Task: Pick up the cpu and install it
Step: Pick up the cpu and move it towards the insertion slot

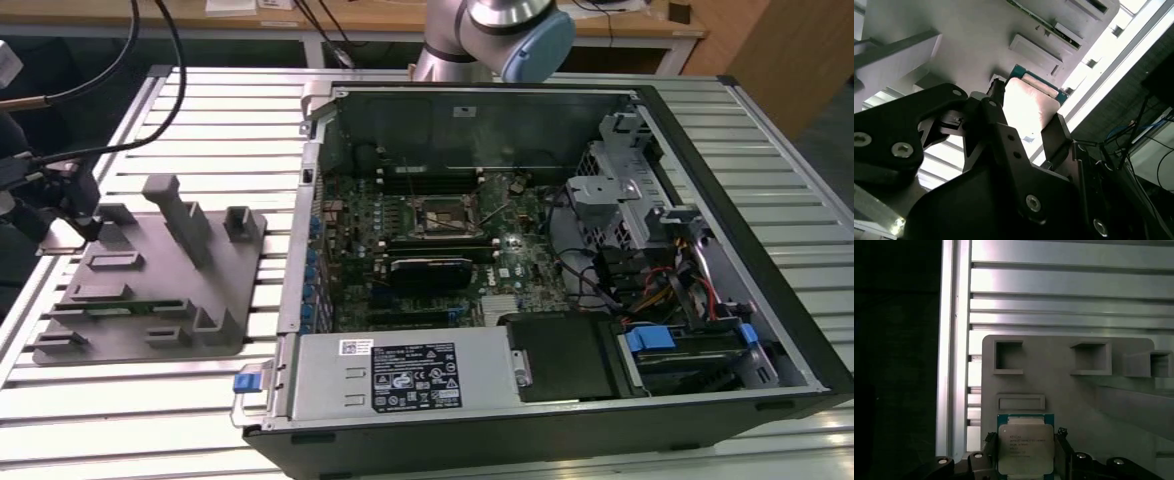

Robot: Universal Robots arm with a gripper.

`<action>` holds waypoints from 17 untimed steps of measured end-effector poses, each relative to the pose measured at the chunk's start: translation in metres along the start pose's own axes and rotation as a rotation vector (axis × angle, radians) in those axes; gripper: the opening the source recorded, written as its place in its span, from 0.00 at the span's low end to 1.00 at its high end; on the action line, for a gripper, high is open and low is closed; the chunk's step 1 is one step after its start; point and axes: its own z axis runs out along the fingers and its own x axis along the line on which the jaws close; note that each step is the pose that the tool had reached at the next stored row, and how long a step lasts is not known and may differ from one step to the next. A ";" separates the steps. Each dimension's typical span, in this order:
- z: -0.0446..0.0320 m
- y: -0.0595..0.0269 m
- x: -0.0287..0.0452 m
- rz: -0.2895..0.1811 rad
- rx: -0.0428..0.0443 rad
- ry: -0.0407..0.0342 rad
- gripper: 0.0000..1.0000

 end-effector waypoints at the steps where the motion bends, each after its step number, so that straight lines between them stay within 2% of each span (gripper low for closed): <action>1: -0.0019 0.0001 -0.0001 0.000 0.0000 0.0000 0.54; 17: -0.0301 0.0014 -0.0011 0.000 0.0000 -0.0003 0.54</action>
